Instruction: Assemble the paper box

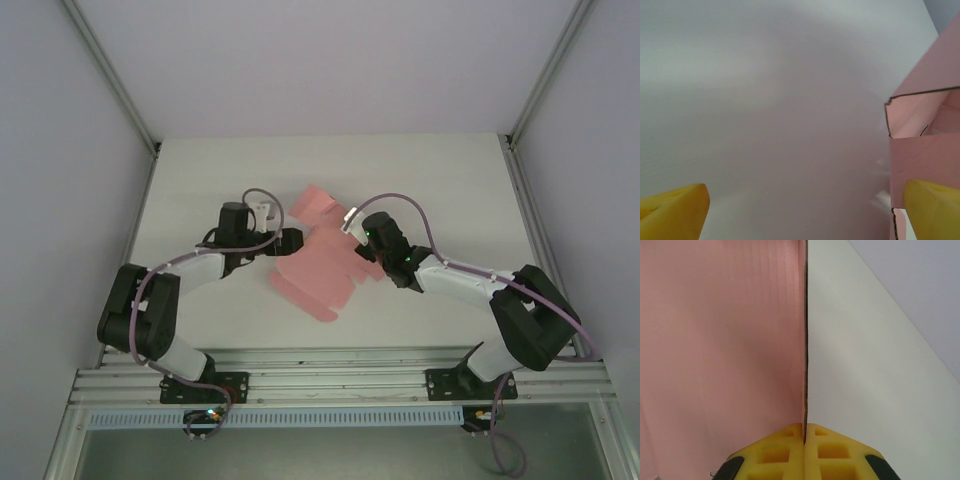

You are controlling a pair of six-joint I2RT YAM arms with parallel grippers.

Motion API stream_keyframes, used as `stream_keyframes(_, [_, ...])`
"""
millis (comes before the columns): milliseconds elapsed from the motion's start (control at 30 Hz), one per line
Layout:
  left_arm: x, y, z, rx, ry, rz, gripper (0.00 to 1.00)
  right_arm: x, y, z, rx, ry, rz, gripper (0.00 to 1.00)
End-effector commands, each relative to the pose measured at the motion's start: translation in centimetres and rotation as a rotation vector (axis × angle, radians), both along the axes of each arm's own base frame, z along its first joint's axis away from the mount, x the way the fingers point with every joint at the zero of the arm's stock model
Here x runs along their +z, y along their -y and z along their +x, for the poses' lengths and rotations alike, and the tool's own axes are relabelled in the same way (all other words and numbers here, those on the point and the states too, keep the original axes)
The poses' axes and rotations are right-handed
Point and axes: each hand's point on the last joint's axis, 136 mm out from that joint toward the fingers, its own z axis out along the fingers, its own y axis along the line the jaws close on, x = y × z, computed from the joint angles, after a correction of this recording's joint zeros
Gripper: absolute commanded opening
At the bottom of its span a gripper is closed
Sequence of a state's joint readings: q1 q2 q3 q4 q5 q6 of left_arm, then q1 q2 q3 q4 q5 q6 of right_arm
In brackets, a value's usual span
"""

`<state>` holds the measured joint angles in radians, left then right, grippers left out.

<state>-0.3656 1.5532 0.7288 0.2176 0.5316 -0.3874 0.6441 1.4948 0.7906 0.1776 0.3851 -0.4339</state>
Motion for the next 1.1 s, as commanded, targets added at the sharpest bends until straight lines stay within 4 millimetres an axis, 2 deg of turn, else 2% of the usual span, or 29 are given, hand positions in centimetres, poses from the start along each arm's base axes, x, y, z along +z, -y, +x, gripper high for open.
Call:
stream_keyframes(0, [1.0,1.7,0.6,-0.059,0.053,-0.004,1.00,0.0,-1.0,-0.6,0.034,-0.011,0.047,0.00])
stream_keyframes(133, [-0.1,1.7,1.3,-0.037,0.038,0.055,1.00,0.1,-1.1,-0.8,0.042,-0.001,0.043,0.00])
stream_keyframes(167, [-0.4,2.2,1.0,-0.043,0.033,0.079,1.00,0.1,-1.1,-0.8,0.044,0.000,0.041,0.00])
stream_keyframes(333, [-2.5,2.0,0.9,-0.024,0.014,0.229,1.00,0.1,-1.3,-1.1,0.073,0.006,0.028,0.00])
stream_keyframes(433, [-2.8,2.0,0.5,-0.029,0.016,0.255,1.00,0.2,-1.0,-1.1,0.075,0.013,-0.001,0.00])
stream_keyframes(600, [-2.7,0.8,0.4,0.012,0.030,0.293,1.00,0.7,-0.6,-0.9,0.075,0.028,-0.040,0.00])
stream_keyframes(767, [-1.1,0.6,0.1,0.021,0.052,0.254,1.00,0.8,-0.4,-0.7,0.082,0.043,-0.090,0.00])
stream_keyframes(867, [0.6,0.2,-0.3,0.030,0.063,0.217,1.00,1.2,0.3,0.1,0.061,0.093,-0.174,0.00])
stream_keyframes(1033, [3.2,-1.8,-0.9,0.087,0.089,0.161,1.00,2.3,0.8,1.5,0.060,0.155,-0.322,0.00])
stream_keyframes(1067, [3.5,-3.1,-0.6,0.124,0.085,0.154,1.00,2.5,0.8,1.7,0.066,0.171,-0.348,0.00])
